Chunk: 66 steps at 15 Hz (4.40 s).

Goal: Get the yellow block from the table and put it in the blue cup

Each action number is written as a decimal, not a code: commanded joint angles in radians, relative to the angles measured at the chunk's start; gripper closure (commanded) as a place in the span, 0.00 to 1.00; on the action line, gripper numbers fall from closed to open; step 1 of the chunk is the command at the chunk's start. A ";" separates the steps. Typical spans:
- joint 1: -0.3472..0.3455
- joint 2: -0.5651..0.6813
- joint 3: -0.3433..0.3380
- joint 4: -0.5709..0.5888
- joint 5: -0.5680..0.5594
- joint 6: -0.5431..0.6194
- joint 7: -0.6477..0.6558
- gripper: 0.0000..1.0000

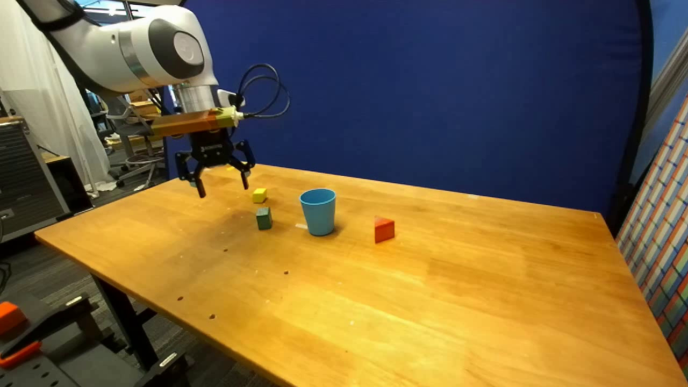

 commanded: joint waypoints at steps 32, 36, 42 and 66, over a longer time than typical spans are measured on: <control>0.089 0.508 0.006 0.608 -0.108 -0.077 -0.160 0.51; 0.083 0.445 -0.025 0.546 -0.121 -0.071 -0.127 0.80; 0.072 0.260 -0.196 0.411 -0.242 -0.072 0.036 0.87; -0.102 0.070 -0.205 0.227 -0.198 -0.183 0.173 0.87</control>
